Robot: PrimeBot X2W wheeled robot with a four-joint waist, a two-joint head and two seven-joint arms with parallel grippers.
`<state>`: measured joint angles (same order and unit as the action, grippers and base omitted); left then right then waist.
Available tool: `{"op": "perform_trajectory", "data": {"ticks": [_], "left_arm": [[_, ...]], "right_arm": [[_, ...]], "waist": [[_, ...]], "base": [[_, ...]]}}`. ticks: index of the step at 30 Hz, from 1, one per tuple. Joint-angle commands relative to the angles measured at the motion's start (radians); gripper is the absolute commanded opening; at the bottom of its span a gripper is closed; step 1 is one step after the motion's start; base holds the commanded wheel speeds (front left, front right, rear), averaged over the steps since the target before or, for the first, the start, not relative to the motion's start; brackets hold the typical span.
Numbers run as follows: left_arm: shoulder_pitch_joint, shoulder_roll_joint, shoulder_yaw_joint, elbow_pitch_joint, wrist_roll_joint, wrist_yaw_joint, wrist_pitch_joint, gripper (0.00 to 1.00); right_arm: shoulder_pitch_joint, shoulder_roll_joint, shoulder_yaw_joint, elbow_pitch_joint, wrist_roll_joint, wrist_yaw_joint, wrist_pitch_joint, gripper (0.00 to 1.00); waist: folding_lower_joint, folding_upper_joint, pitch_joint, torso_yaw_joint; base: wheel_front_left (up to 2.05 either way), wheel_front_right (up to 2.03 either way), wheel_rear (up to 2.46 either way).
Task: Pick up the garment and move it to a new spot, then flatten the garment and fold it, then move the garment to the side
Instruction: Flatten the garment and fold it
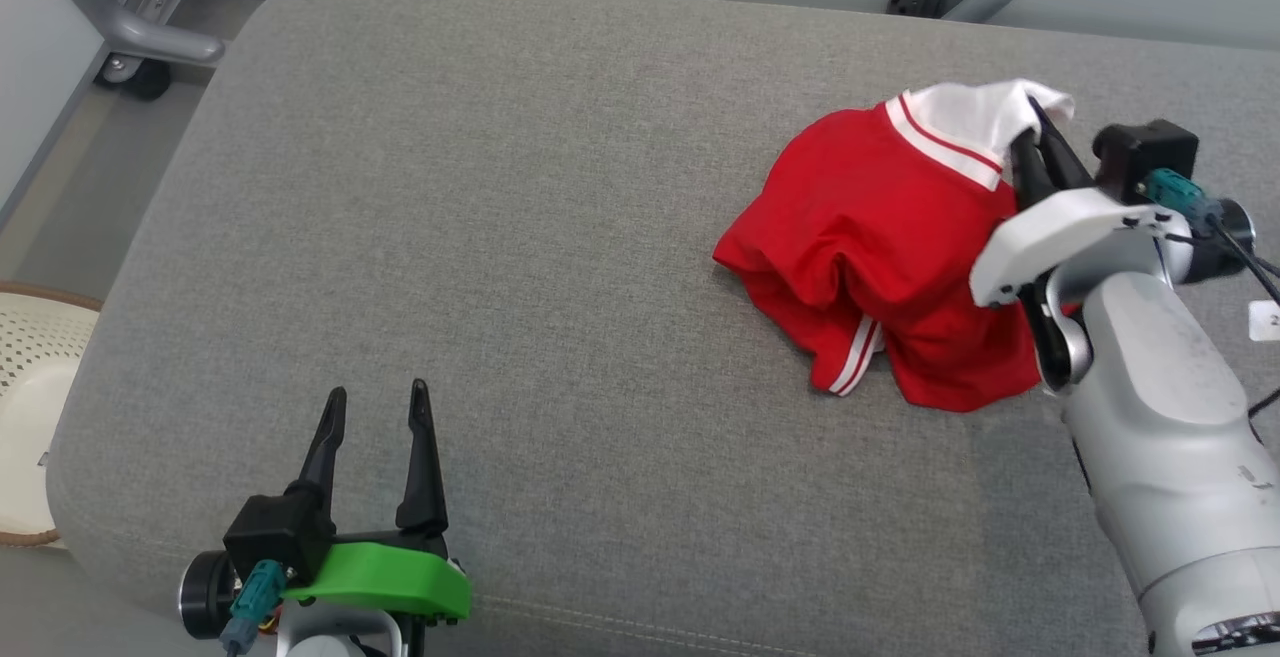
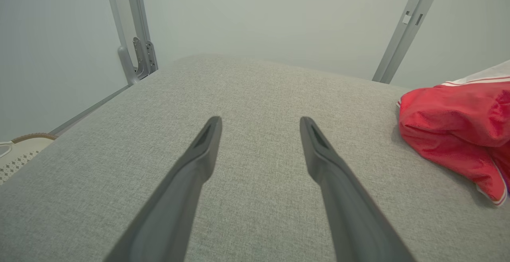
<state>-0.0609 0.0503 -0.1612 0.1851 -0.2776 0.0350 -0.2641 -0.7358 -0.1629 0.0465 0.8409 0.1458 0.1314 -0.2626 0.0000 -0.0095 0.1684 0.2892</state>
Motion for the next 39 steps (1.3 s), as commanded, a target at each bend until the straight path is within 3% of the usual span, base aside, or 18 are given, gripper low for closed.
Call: {"op": "perform_trajectory", "data": {"ticks": [1, 12, 21, 22, 24, 25, 26, 34, 39], "left_arm": [[-0.013, 0.001, -0.004, 0.003, -0.010, 0.000, 0.000, 1.00], [-0.013, 0.001, -0.014, -0.001, -0.025, 0.010, 0.000, 1.00], [-0.005, 0.000, -0.008, -0.005, -0.030, 0.012, 0.000, 1.00], [-0.005, 0.000, -0.007, -0.005, -0.030, 0.013, 0.000, 1.00], [-0.006, 0.000, -0.005, -0.005, -0.030, 0.014, 0.000, 1.00], [-0.006, 0.000, -0.004, -0.005, -0.030, 0.015, 0.000, 1.00], [-0.007, 0.000, -0.003, -0.006, -0.030, 0.016, 0.000, 1.00], [0.000, 0.000, 0.007, -0.006, -0.020, 0.016, 0.000, 1.00], [0.007, 0.001, 0.018, -0.012, -0.010, 0.014, 0.000, 1.00]], "right_arm": [[-0.020, 0.023, 0.019, -0.035, -0.017, -0.002, -0.002, 0.00], [-0.065, 0.106, 0.329, -0.133, 0.089, -0.002, -0.003, 0.00], [-0.041, 0.109, 0.719, -0.121, 0.317, -0.002, 0.037, 0.00], [-0.041, 0.109, 0.756, -0.115, 0.332, -0.002, 0.040, 0.07], [-0.040, 0.110, 0.823, -0.104, 0.366, -0.002, 0.050, 0.39], [-0.043, 0.111, 0.853, -0.100, 0.382, -0.002, 0.050, 0.93], [-0.048, 0.111, 0.878, -0.094, 0.394, -0.002, 0.049, 1.00], [-0.084, 0.101, 1.046, -0.079, 0.447, -0.002, 0.030, 1.00], [-0.093, 0.071, 1.010, -0.102, 0.467, -0.002, 0.001, 1.00]], "waist": [[0.0000, 0.0095, -0.006, 0.003], [0.0000, 0.0095, -0.028, 0.064], [0.0000, 0.0095, -0.026, 0.106], [0.0000, 0.0095, -0.025, 0.106], [0.0000, 0.0095, -0.023, 0.104], [0.0000, 0.0095, -0.022, 0.101], [0.0000, 0.0095, -0.021, 0.096], [0.0000, 0.0095, -0.030, 0.042], [0.0000, 0.0095, -0.039, -0.009]], "base": [[0.00, 0.00, 0.00], [0.00, 0.00, 0.00], [0.00, 0.00, 0.00], [0.00, 0.00, 0.00], [0.00, 0.00, 0.00], [0.00, 0.00, 0.00], [0.00, 0.00, 0.00], [0.00, 0.00, 0.00], [0.00, 0.00, 0.00]]}}
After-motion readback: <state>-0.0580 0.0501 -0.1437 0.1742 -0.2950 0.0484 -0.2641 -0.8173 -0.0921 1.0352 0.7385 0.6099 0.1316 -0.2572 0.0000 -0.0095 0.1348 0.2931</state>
